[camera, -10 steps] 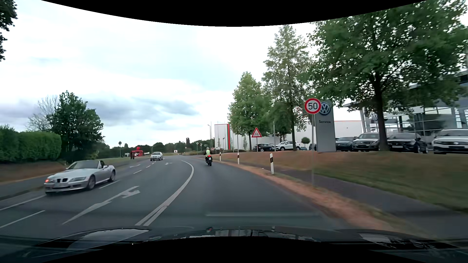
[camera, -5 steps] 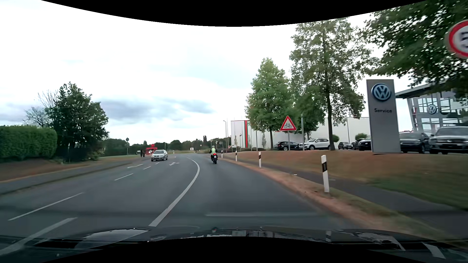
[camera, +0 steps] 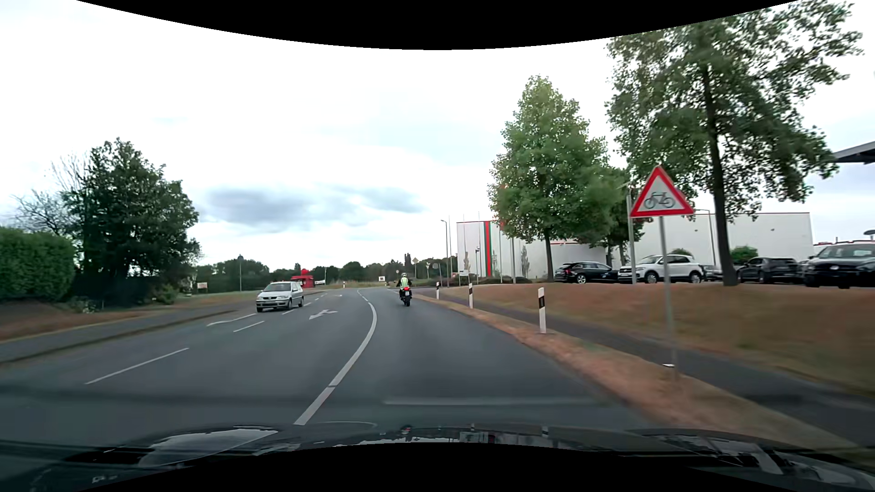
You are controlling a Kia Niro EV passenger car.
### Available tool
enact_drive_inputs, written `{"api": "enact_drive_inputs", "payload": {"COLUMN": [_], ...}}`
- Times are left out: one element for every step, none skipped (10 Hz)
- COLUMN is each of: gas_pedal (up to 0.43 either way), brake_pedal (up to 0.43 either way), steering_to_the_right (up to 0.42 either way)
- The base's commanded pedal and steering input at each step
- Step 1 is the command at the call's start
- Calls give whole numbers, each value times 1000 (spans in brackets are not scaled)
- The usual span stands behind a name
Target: Follow the waypoints while adhering to traffic rules and regulations
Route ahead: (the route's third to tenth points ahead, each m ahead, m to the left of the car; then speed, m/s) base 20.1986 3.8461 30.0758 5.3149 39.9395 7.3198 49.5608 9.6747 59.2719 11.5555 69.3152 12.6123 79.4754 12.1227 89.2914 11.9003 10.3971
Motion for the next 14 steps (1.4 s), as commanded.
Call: {"api": "enact_drive_inputs", "payload": {"gas_pedal": [189,189,189,189,189,189,189,189,189,189,189,189,189,189], "brake_pedal": [0,0,0,0,0,0,0,0,0,0,0,0,0,0], "steering_to_the_right": [-56,-56,-56,-56,-55,-54,-53,-53,-52,-50,-50,-49,-47,-43]}}
